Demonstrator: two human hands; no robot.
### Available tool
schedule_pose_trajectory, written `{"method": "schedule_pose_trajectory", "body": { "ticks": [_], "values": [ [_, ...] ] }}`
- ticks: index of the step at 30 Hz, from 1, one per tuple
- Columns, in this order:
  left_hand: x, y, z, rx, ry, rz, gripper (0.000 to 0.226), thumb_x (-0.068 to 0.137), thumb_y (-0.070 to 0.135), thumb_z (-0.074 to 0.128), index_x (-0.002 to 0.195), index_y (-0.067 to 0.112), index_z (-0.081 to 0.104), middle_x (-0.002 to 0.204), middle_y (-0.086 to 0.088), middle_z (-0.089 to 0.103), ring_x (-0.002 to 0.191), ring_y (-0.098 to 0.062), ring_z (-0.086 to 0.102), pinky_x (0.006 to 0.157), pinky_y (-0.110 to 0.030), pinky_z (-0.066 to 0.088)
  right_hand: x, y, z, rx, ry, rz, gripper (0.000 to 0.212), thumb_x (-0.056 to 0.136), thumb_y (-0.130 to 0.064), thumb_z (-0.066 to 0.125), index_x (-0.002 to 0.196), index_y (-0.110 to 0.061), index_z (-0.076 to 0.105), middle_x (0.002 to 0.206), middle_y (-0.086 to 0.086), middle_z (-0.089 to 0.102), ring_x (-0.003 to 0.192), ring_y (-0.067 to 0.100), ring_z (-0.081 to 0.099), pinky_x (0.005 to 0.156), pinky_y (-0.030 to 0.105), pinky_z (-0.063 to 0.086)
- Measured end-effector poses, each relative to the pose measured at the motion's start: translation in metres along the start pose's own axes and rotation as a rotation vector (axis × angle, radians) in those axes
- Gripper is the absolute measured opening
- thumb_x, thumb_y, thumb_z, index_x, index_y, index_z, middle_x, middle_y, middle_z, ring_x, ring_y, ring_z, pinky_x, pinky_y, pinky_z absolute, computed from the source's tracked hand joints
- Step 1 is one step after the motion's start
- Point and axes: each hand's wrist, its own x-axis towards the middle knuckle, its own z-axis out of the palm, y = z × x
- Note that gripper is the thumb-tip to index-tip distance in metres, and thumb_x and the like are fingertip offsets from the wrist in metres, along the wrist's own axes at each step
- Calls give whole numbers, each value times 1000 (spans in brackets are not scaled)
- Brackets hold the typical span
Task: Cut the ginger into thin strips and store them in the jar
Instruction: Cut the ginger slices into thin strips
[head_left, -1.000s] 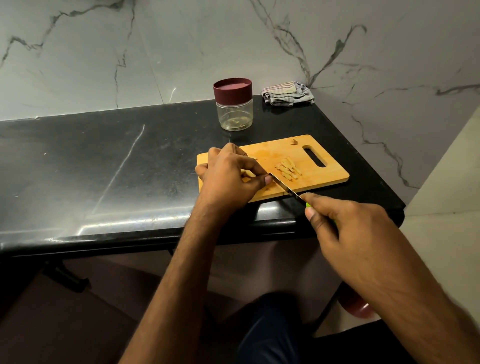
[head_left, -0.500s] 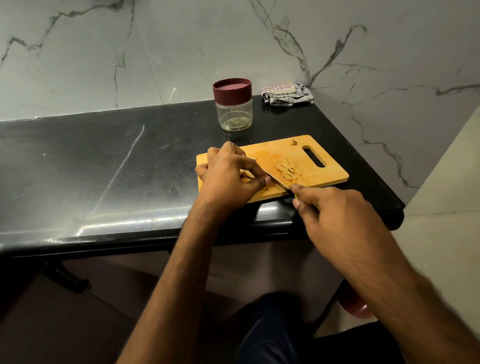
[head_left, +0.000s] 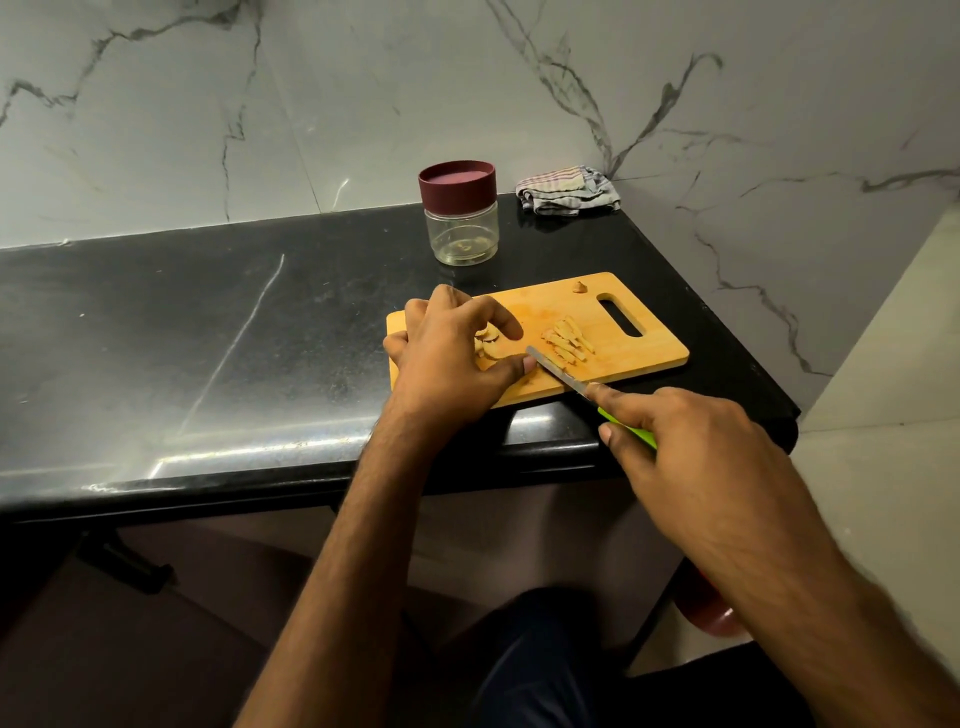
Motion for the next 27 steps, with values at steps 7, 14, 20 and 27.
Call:
{"method": "schedule_pose_trajectory", "body": {
  "ticks": [7, 14, 20, 27],
  "values": [
    [0, 1, 2, 138, -119, 198, 20, 96, 39, 62, 105, 56, 65, 128, 13, 35, 126, -12, 22, 96, -35, 11, 3, -4, -2, 0, -16, -14, 43, 98, -43, 42, 141, -45, 37, 91, -14, 42, 85, 3, 41, 56, 19, 31],
    [1, -2, 2, 78, -68, 179, 34, 92, 40, 68, 121, 56, 59, 125, 13, 37, 124, -11, 26, 97, -34, 13, 1, 0, -1, 68, 14, -33, 43, 97, -42, 44, 140, -42, 41, 92, -13, 48, 86, 3, 43, 67, 21, 37],
    [0, -8, 1, -104, 21, 40, 21, 81, 41, 80, 94, 45, 63, 108, 16, 50, 114, -12, 46, 106, -51, 35, 0, -4, -3, 168, 58, -34, 40, 99, -40, 40, 138, -37, 46, 95, -9, 61, 80, 2, 45, 66, 17, 37],
    [5, -9, 2, -77, 1, 9, 18, 81, 43, 79, 72, 49, 66, 99, 17, 56, 109, -17, 53, 99, -57, 40, -1, -3, -5, 168, 39, -72, 40, 99, -40, 39, 138, -38, 46, 90, -12, 57, 77, 3, 46, 61, 13, 36]
  ]
}}
